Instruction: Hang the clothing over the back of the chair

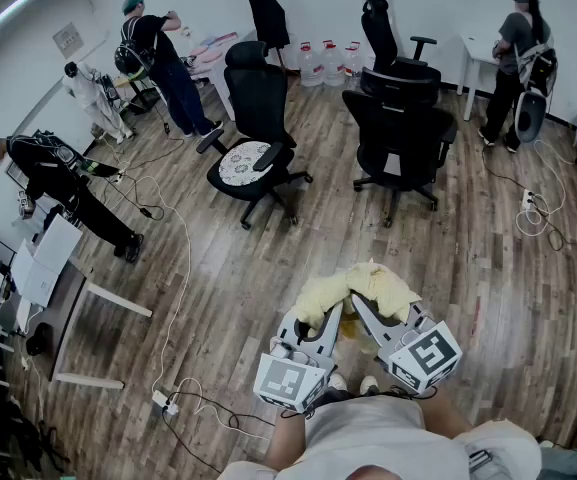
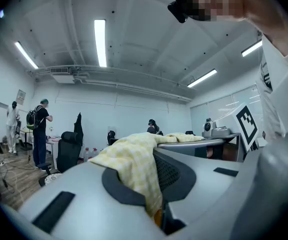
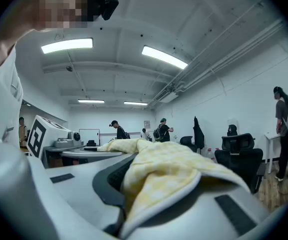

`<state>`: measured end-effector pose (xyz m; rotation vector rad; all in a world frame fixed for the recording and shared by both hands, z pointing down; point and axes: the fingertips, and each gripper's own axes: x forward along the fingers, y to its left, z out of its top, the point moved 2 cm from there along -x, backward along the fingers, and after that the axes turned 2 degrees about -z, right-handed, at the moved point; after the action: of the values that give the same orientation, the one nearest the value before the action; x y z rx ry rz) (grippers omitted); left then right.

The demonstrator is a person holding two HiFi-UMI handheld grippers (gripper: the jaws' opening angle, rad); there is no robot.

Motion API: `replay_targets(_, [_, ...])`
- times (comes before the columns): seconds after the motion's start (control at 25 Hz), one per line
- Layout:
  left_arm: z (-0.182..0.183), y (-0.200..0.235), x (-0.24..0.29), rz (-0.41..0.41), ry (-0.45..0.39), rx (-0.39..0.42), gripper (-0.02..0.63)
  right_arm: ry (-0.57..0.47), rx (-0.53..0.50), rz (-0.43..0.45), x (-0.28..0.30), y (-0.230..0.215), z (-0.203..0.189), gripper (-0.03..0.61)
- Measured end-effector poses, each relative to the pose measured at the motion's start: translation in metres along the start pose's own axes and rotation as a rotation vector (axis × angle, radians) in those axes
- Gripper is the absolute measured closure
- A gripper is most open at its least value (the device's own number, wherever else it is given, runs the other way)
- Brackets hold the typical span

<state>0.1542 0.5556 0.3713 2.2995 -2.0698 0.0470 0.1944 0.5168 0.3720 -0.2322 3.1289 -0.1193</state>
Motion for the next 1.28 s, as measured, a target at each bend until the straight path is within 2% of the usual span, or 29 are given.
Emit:
replay_targets(0.36, [0.002,-0.006,0.013,0.031,0.013,0.009,0.583,-0.011,-0.005,0.014,-0.006,-0.013,0.003,0.538])
replay_targets(0.6, [0.003,0.006,0.02,0.046,0.021,0.012,0.583,0.001,-0.002,0.018,0.009,-0.021,0.003,0.538])
replay_targets(1.28, [-0.005,0.112,0.075,-0.039,0.009,-0.012,0.583,0.027,0.005,-0.072,0.114,-0.069,-0.005,0.538])
